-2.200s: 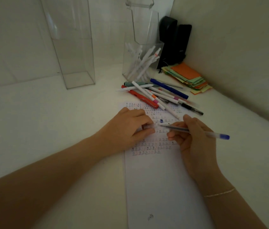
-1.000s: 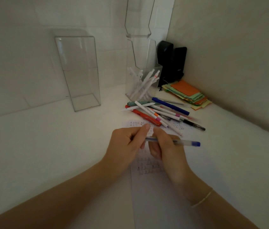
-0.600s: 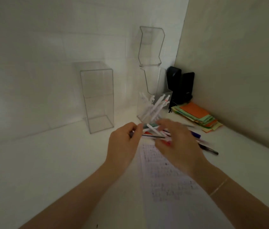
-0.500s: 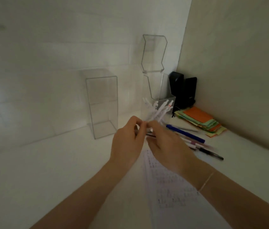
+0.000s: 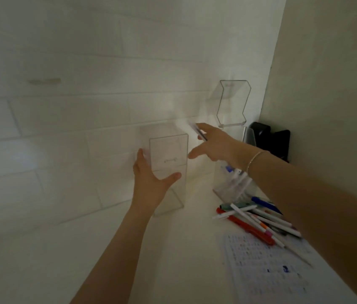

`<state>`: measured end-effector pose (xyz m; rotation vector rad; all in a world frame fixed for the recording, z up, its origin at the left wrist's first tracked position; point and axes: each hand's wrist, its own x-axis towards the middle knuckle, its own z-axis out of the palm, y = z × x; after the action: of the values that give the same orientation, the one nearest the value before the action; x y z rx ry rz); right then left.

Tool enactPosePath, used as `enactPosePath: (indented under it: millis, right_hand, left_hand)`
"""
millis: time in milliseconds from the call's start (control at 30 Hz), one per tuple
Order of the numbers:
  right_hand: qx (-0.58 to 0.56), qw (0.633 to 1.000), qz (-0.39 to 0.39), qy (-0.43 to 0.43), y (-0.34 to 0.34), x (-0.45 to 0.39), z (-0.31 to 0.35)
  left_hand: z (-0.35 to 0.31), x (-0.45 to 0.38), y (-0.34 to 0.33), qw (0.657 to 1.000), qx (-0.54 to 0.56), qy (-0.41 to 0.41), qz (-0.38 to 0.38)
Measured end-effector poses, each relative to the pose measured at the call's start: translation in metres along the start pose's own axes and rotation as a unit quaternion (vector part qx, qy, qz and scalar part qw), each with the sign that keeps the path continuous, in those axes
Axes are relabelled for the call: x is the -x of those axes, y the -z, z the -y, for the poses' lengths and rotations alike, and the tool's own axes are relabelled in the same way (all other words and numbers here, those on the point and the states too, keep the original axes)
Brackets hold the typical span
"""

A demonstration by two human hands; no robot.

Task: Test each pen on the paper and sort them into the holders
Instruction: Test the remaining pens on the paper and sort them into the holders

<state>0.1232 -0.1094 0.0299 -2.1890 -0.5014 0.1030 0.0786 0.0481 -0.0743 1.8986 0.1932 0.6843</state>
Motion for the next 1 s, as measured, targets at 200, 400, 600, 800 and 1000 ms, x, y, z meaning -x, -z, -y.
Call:
enactPosePath:
  millis: [200, 400, 600, 800, 1000]
  right_hand:
    - [-0.009, 0.998, 0.051, 0.035, -0.009, -0.013, -0.011]
    - [-0.092, 0.993, 0.079, 0.018, 0.012, -0.008, -0.019]
    - [-0.141, 0.983, 0.113, 0.019, 0.033, -0.008, -0.003]
    - [-0.437, 0.897, -0.059, -0.021, 0.031, -0.023, 0.038]
    - [-0.279, 0.915, -0.284, 0.067, -0.001, -0.016, 0.039]
  left_hand:
    - [0.008, -0.006, 0.01, 0.995, 0.031, 0.014, 0.09]
    - [0.01, -0.003, 0.009, 0.995, 0.003, 0.027, 0.099]
    - [0.008, -0.004, 0.015, 0.991, 0.026, 0.016, 0.13]
    - [-0.005, 0.005, 0.008, 0.986, 0.002, 0.006, 0.166]
    - [-0.008, 0.009, 0.008, 0.984, 0.002, 0.002, 0.176]
